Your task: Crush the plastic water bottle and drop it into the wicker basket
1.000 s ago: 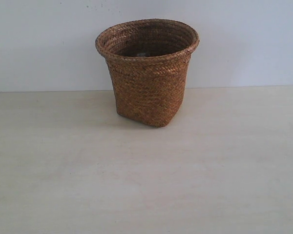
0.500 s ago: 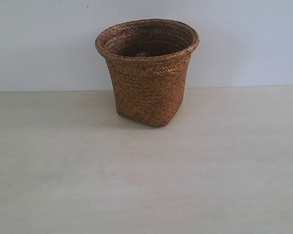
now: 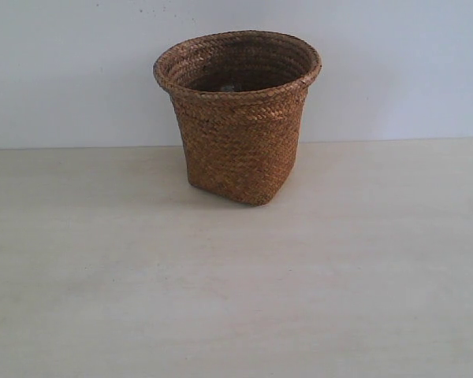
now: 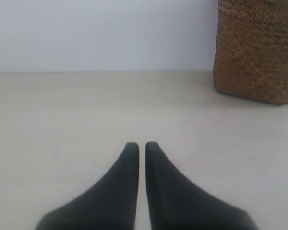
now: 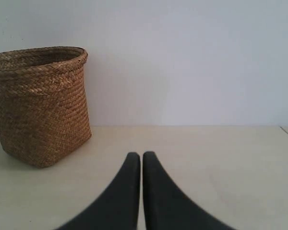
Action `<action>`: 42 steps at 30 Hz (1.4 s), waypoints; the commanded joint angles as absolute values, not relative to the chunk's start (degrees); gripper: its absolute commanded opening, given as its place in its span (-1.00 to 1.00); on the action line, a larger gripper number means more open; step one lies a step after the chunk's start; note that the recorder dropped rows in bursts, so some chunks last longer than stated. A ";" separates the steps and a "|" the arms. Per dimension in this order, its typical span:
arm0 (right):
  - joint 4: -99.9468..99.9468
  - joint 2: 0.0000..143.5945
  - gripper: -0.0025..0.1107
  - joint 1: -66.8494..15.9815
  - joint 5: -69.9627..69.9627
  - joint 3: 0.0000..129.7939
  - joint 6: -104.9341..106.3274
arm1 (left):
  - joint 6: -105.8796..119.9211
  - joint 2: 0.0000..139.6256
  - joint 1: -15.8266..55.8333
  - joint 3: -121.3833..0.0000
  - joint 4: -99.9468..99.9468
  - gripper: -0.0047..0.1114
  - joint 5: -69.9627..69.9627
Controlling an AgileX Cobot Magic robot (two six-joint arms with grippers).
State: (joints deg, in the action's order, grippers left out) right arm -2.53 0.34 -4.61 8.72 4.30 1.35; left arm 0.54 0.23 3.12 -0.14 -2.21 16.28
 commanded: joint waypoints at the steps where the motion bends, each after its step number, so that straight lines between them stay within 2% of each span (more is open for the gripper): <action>1: -2.57 0.00 -0.96 -4.60 8.35 4.09 1.40 | 0.42 0.00 2.91 0.00 -1.92 -0.84 15.88; 22: -2.68 0.00 -0.96 -4.60 8.36 0.00 0.00 | 0.42 0.00 2.91 0.00 -1.92 -0.84 16.03; 32: -2.27 0.00 -0.96 -4.60 17.78 0.00 2.54 | 0.42 0.00 2.91 0.00 -1.92 -0.84 16.03; 42: -2.14 0.00 -0.96 -4.60 18.46 0.00 2.83 | 0.42 0.00 2.91 0.00 -1.92 -0.84 15.89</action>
State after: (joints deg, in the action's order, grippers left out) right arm -2.42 0.25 -4.61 18.61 -0.01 2.43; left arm 0.54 0.23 3.12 -0.14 -2.21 16.28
